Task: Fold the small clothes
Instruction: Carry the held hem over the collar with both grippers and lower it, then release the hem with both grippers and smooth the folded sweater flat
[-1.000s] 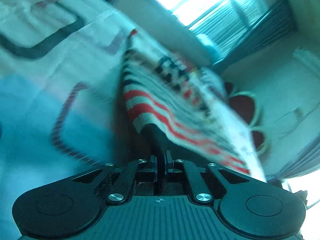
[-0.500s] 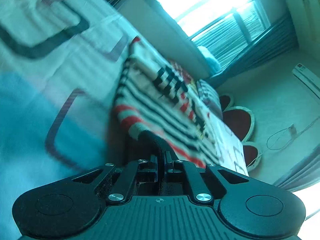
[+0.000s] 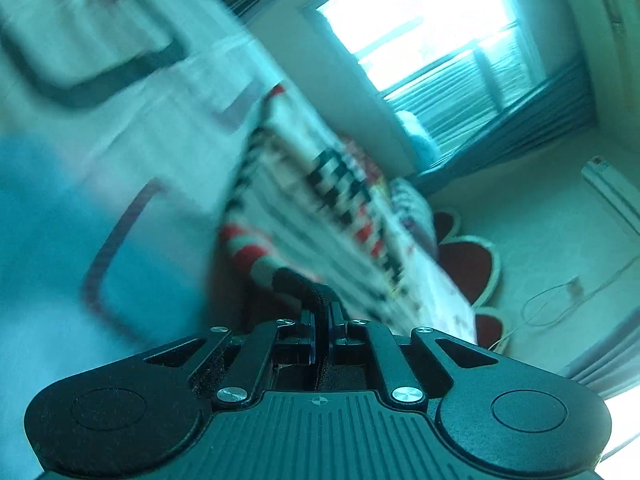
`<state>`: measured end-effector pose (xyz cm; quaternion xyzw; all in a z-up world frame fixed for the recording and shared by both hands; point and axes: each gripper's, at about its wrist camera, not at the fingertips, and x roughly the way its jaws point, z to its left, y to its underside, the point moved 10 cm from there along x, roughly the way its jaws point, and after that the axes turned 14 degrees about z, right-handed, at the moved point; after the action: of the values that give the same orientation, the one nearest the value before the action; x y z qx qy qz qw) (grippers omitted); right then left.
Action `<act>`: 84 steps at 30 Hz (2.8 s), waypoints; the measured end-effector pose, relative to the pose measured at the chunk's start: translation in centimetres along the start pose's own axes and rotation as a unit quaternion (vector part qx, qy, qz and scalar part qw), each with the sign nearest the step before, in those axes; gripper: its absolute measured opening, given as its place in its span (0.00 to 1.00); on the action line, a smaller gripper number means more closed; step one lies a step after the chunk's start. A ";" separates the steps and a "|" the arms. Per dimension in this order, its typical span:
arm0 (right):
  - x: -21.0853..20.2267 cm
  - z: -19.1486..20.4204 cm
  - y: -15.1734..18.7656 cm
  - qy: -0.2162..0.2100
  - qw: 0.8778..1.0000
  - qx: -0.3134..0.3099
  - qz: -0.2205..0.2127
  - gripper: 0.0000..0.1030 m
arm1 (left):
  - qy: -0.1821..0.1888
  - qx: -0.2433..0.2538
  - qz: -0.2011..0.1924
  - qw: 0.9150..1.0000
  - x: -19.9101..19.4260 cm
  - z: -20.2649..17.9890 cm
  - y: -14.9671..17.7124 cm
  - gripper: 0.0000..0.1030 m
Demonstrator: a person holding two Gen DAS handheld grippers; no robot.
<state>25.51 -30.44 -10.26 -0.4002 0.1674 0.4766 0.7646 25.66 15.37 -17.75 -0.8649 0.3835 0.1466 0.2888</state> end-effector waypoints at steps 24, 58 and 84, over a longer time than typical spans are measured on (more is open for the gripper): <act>14.6 -1.7 -26.9 -0.047 0.998 0.041 -0.030 0.05 | -0.036 0.061 0.004 0.997 17.5 -4.7 -26.4 0.05; 28.1 0.4 -30.0 0.205 0.926 -0.313 0.043 0.10 | -0.230 0.287 0.098 0.925 27.9 -2.2 -30.8 0.27; 24.9 2.3 -29.6 0.218 0.919 -0.328 -0.026 0.29 | -0.299 0.277 -0.042 0.912 23.8 -5.3 -31.5 0.49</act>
<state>62.97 -20.52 -11.36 -0.7264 0.1539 0.3858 0.5475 65.19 15.39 -12.68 -0.6810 0.2677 0.2744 0.6239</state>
